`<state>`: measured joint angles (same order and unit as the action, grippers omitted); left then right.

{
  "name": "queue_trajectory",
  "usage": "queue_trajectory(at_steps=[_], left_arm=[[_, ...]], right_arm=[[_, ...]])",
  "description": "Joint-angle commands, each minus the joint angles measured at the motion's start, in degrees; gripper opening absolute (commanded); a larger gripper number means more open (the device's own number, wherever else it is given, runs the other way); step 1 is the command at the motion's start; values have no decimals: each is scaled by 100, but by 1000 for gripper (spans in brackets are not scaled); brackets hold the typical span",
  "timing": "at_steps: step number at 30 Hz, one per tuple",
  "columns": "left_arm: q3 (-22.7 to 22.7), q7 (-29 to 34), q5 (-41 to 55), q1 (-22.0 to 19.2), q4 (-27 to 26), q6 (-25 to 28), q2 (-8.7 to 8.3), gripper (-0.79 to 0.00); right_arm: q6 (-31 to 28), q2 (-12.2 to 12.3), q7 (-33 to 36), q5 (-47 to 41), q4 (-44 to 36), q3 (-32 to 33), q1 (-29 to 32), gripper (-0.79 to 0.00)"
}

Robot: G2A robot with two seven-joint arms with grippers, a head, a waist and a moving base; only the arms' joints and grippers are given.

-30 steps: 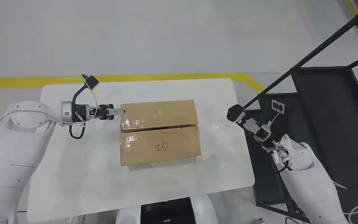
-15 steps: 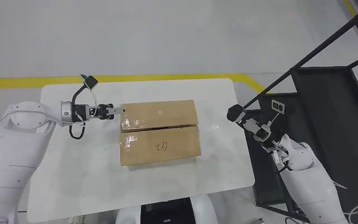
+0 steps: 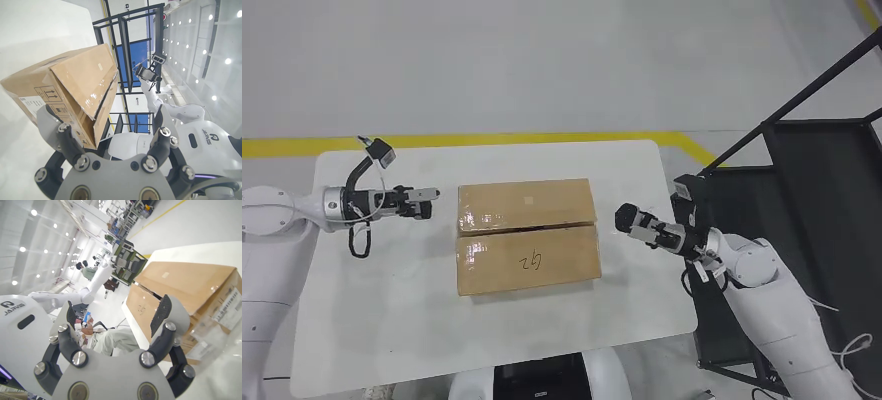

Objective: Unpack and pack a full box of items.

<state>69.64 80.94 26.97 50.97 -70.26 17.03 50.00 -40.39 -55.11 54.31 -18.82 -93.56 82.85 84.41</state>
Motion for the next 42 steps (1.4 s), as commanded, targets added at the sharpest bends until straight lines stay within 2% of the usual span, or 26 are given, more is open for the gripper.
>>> queue_trajectory(at_steps=[1, 6, 11, 17, 24, 34, 42], left_arm=[[18, 211, 78, -40, 95, 20, -7, 0], [38, 368, 168, -118, 239, 119, -9, 0], [-25, 367, 187, -147, 229, 203, 11, 0], [-156, 380, 185, -173, 255, 187, 43, 0], [-153, 334, 233, -153, 266, 180, 47, 0], [-153, 280, 233, -102, 163, 114, 46, 0], [-170, 281, 219, -118, 132, 95, 51, 0]], right_arm=[[100, 2, 149, 99, 180, -84, -120, 0], [303, 0, 567, -15, 546, -332, -354, 0], [698, -32, 242, 160, 711, -497, -482, 0], [734, -78, 244, 418, 819, -837, -624, 0], [715, -132, 156, 281, 882, -1100, -695, 0], [494, -129, 682, -490, 909, -1143, -754, 0], [564, -58, 1522, -1439, 712, -962, -727, 0]])
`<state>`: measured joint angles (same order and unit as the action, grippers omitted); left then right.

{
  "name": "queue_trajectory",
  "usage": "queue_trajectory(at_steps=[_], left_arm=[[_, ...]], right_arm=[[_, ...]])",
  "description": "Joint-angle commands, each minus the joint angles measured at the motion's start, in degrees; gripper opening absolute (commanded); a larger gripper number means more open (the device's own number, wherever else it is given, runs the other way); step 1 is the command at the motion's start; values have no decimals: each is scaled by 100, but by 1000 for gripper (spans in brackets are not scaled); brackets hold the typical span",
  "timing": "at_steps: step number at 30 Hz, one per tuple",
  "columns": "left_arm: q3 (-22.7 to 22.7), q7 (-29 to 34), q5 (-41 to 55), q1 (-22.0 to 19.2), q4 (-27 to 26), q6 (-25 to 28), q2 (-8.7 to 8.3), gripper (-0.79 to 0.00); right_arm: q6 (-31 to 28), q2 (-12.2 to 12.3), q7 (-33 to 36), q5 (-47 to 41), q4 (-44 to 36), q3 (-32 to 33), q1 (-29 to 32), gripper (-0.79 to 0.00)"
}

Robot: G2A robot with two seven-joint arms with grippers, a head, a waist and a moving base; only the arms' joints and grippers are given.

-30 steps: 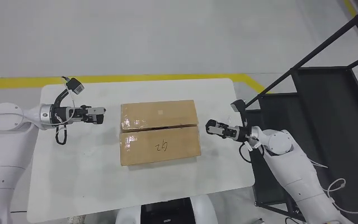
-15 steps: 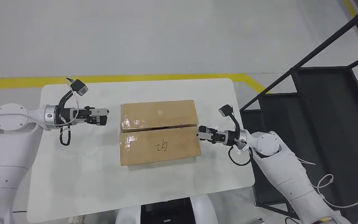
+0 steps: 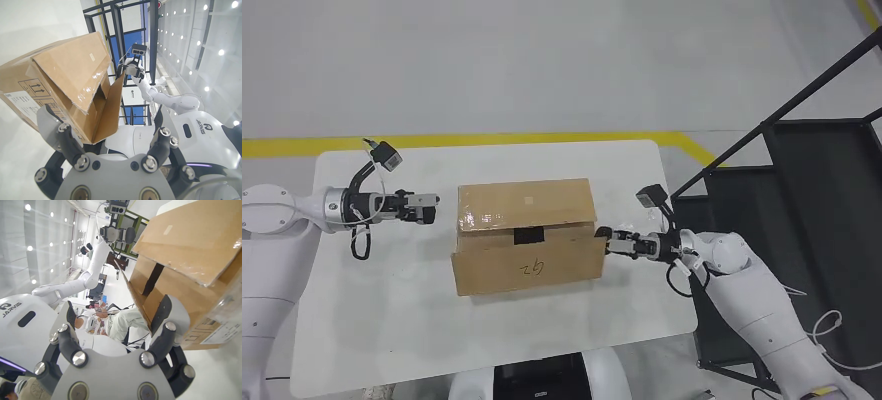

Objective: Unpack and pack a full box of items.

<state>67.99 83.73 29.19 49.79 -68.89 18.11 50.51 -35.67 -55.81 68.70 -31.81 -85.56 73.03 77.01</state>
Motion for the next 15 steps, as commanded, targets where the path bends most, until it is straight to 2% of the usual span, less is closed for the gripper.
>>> queue_trajectory(at_steps=[1, 7, 10, 15], left_arm=[[-7, -1, -4, 1, -9, -17, 1, 0], [-8, -40, -29, 21, 9, -7, 2, 0], [14, -34, -23, 31, 19, 5, -4, 0], [2, -39, -18, 48, 27, 25, 0, 0]], right_arm=[[173, 31, 165, -257, -177, 51, 39, 0], [689, 176, 682, -461, -800, 223, 329, 0], [771, 260, 764, 68, -1029, 260, 527, 0], [704, 320, 696, 521, -1128, -40, 764, 0]])
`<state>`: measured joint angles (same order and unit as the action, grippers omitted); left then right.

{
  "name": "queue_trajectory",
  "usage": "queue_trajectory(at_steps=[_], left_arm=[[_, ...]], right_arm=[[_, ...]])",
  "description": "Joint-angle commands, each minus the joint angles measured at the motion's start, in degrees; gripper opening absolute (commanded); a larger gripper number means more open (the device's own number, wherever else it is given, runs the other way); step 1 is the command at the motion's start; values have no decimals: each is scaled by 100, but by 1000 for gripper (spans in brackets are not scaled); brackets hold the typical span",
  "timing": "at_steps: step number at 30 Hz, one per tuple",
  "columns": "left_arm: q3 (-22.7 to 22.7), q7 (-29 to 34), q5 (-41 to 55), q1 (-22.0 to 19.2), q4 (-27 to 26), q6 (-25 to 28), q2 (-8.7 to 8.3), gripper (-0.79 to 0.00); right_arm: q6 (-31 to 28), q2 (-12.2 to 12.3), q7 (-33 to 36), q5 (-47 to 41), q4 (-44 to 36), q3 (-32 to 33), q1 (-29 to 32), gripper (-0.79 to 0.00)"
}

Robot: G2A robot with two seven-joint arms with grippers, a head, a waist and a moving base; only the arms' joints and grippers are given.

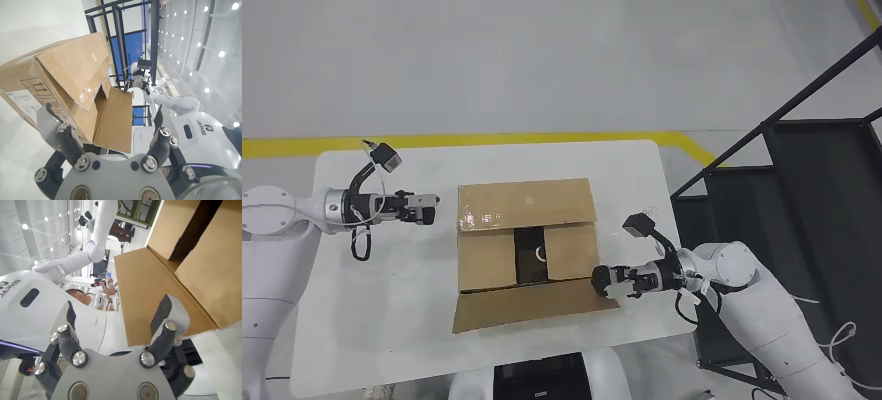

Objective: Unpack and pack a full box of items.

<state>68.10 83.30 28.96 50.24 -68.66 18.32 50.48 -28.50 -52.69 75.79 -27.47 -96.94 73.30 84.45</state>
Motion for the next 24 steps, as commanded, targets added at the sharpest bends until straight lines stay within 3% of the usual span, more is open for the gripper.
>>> queue_trajectory(at_steps=[1, 10, 24], left_arm=[[-22, 14, 4, 3, 7, 5, 6, 0], [-6, 87, 13, -34, 138, 25, 3, 0], [-153, 148, 3, -170, 204, -5, 48, 0]], right_arm=[[-37, 15, -37, 174, 34, -146, 42, 0], [-285, 41, -287, 601, 311, -640, 78, 0], [-546, 71, -1387, 1377, 529, -598, 558, 0]])
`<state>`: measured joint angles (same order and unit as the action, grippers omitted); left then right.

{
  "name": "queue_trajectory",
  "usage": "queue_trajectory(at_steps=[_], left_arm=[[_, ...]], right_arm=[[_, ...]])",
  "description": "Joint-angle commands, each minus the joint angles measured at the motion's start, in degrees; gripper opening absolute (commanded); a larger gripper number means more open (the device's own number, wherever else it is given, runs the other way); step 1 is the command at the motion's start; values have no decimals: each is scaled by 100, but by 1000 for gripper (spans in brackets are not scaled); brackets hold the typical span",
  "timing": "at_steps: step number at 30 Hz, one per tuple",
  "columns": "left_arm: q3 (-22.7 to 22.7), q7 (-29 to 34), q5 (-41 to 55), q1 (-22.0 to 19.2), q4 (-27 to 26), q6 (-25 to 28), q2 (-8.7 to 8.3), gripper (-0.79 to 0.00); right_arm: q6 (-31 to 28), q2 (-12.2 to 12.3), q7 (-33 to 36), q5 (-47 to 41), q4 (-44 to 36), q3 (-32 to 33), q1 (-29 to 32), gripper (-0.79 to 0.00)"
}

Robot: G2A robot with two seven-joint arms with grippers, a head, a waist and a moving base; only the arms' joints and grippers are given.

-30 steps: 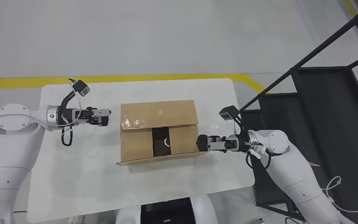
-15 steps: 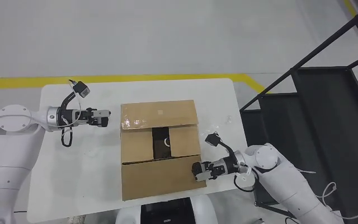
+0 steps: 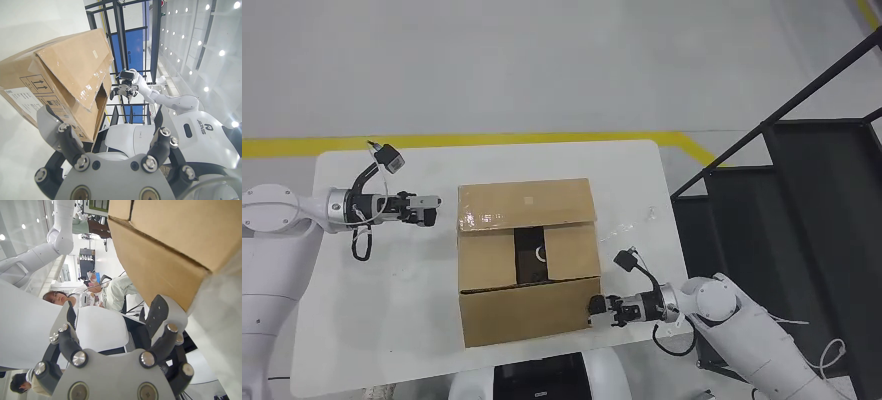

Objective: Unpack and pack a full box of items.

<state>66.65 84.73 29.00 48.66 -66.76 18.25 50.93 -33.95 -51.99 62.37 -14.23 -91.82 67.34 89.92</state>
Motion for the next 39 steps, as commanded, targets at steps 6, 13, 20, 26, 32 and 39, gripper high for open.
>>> queue_trajectory(at_steps=[6, 13, 20, 26, 32, 39], left_arm=[[-37, 8, 13, -36, 67, 17, 15, 0], [31, 11, -9, 18, 70, 40, -7, 0], [53, 3, 10, 59, -12, 43, -14, 0], [62, 17, 3, 62, 21, 50, -17, 0], [101, 19, 39, 109, 22, 97, -26, 0], [253, 20, 57, 222, 25, 110, -73, 0]], right_arm=[[76, -13, -369, 315, 26, -72, 22, 0], [85, 4, -580, 241, 3, 22, 82, 0], [98, 91, -249, -293, -482, 298, 331, 0], [118, 199, 158, -1232, -939, 901, 405, 0], [866, 173, -195, -1783, -726, 985, 20, 0], [1314, -17, -616, -1870, 111, 287, -898, 0]])
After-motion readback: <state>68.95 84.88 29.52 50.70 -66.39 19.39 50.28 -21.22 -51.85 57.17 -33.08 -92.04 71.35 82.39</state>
